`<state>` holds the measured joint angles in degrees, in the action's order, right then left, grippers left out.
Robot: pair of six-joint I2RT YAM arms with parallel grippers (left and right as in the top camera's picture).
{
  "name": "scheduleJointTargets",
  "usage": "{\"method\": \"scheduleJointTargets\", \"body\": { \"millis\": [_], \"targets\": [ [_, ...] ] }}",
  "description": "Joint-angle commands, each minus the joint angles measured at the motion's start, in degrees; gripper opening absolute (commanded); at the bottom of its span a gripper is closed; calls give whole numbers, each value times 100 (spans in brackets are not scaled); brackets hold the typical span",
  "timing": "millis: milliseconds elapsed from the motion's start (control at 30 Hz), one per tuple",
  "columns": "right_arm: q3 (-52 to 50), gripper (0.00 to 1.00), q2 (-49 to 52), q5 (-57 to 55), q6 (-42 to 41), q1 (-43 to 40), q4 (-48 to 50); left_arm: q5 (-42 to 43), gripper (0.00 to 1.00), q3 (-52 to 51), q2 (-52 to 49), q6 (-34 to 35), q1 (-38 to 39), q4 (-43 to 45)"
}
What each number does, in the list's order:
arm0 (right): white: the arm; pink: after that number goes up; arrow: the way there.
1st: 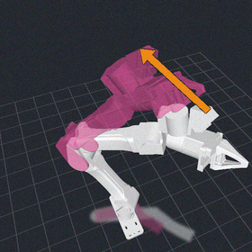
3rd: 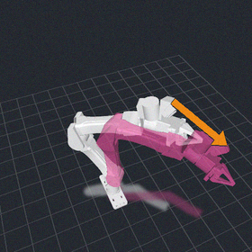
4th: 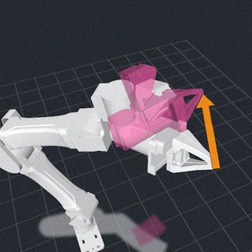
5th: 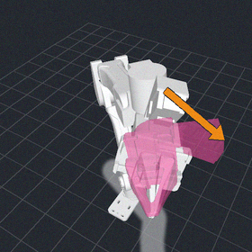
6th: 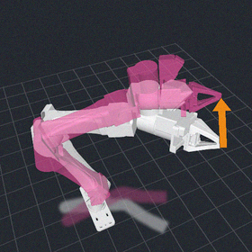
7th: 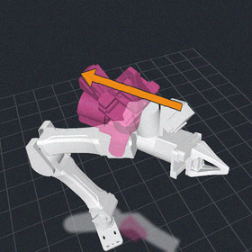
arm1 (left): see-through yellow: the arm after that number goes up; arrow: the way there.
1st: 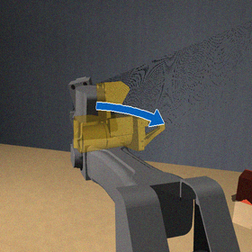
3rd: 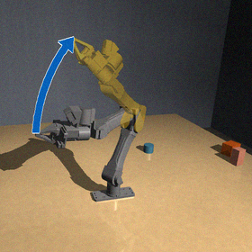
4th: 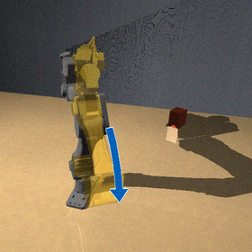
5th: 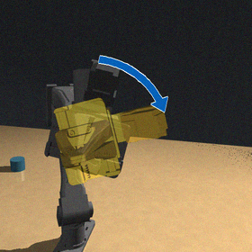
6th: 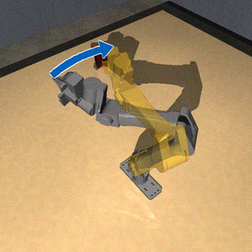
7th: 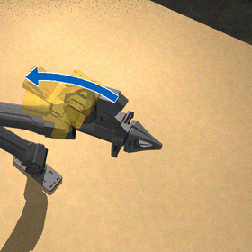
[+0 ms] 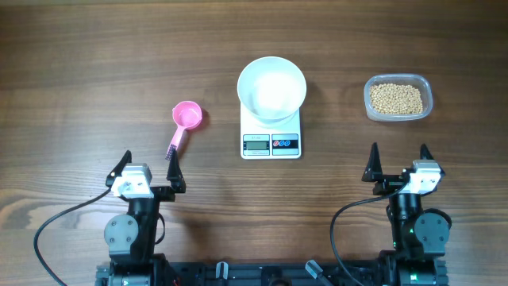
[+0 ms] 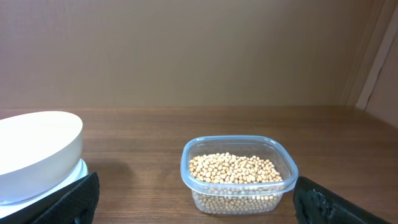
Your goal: Scoop item into bowl and weigh 150g on scale
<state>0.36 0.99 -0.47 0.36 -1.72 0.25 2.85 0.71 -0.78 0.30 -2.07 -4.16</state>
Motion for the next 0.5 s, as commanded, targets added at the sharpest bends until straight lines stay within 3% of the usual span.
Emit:
{"method": "scheduleJointTargets", "body": {
  "millis": [0, 467],
  "targets": [
    [-7, 100, -57, 33, 98, -24, 11, 7, 100, -39, 39, 15, -42, -15],
    [-7, 100, -57, 33, 96, -24, 11, 7, 100, -39, 39, 15, -42, -15]
  ]
}}
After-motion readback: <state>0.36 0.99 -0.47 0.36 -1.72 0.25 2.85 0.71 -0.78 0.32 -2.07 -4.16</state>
